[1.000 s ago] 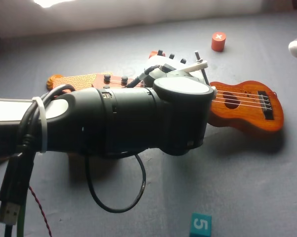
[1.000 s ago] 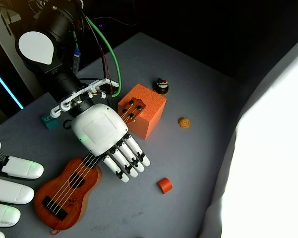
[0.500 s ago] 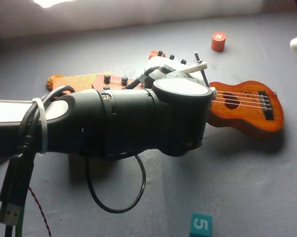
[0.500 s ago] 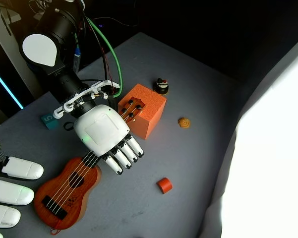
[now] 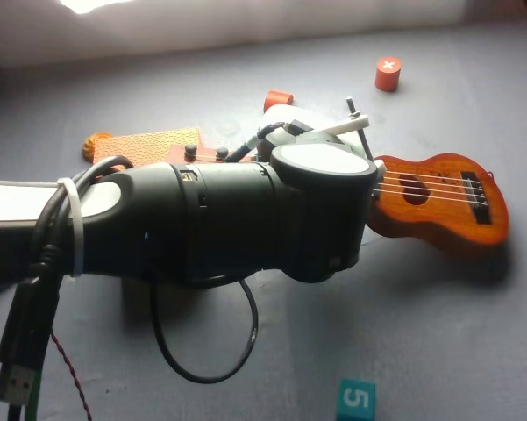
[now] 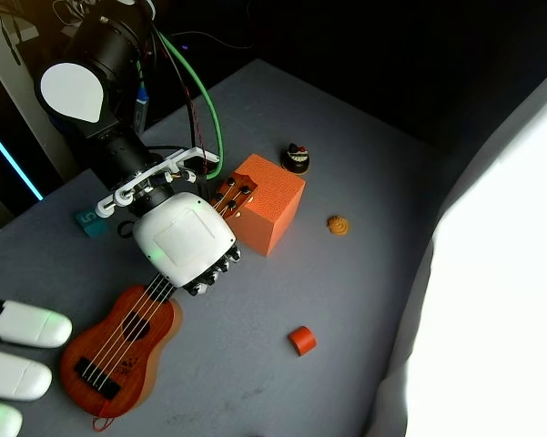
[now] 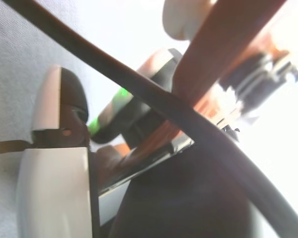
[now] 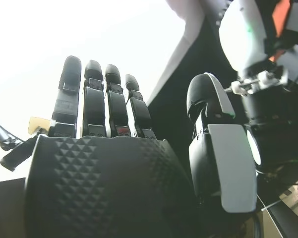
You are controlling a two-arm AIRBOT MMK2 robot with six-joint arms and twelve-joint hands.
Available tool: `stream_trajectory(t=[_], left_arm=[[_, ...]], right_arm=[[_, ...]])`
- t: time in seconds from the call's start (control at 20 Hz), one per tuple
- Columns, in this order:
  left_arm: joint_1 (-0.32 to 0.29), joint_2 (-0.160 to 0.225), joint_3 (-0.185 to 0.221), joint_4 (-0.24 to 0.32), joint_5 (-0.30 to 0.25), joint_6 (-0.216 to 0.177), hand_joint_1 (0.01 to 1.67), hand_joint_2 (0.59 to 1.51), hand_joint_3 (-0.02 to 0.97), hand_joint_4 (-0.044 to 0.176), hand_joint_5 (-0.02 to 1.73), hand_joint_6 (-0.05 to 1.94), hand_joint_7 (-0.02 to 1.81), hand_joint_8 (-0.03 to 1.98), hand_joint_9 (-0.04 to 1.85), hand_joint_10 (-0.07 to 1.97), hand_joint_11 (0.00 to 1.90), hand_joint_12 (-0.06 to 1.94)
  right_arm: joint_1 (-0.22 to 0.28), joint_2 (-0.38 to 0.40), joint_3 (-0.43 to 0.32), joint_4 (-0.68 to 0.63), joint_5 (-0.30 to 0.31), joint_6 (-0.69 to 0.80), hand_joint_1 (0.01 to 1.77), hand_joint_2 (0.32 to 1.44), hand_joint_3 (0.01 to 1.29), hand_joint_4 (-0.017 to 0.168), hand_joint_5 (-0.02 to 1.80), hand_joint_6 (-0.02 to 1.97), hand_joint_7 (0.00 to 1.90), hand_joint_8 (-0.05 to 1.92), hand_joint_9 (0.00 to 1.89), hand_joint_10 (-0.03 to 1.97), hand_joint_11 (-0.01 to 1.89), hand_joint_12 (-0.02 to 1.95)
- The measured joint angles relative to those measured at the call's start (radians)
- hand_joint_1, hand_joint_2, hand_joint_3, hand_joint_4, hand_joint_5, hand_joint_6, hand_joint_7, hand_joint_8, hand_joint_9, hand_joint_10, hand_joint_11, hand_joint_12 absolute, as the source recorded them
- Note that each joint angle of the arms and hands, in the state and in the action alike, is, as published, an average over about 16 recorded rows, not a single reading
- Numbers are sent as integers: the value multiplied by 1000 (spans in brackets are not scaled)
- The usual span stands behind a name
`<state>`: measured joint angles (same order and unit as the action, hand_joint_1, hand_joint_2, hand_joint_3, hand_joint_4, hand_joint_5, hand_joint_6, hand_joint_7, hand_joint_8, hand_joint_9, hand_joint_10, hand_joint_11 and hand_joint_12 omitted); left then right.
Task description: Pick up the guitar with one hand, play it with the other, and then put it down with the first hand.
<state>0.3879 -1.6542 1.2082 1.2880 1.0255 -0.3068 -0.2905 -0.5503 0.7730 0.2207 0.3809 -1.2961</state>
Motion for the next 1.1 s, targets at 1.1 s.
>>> stream_trajectory(t=[1.1], left_arm=[[-110,237,-219,-138,-205,-29,1532,1057,21,0,1330,1892,1355,1980,1435,1971,1498,1916]], right_arm=[[69,-1,118,-758,-66,867,487,1247,17,2,181,30,224,21,209,16,14,616]])
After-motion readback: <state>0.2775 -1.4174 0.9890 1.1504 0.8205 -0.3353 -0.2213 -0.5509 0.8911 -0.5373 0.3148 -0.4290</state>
